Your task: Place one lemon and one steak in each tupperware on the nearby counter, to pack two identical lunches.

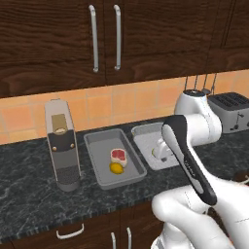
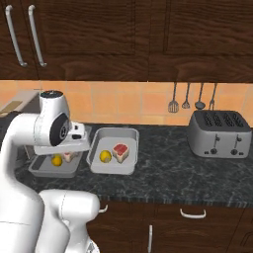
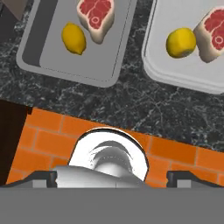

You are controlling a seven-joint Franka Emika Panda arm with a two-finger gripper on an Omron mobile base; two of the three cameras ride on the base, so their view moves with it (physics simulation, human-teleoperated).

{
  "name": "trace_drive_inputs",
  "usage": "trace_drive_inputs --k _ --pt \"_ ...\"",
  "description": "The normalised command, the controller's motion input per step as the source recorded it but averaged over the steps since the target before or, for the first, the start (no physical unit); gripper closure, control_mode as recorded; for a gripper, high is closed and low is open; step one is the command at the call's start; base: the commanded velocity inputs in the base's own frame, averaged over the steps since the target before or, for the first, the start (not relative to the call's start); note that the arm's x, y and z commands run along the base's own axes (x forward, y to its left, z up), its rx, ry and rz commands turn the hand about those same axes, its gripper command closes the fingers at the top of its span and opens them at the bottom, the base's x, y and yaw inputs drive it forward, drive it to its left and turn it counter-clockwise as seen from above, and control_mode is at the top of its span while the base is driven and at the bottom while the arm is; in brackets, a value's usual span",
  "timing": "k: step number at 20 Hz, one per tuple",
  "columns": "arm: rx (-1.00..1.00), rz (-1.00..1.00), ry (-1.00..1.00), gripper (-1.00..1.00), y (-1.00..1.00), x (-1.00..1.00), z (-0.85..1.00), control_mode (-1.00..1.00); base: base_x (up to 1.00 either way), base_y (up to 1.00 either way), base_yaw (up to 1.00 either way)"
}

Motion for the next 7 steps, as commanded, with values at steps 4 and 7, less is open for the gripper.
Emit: trace_drive_inputs --k 4,7 --pt "0.00 -0.14 -0.07 -1.00 -0.39 -0.23 0.97 -1.00 0.00 0.00 0.00" --pt "0.00 -0.16 -0.27 -1.00 -0.20 -0.46 0.56 -1.00 0.00 0.00 0.00"
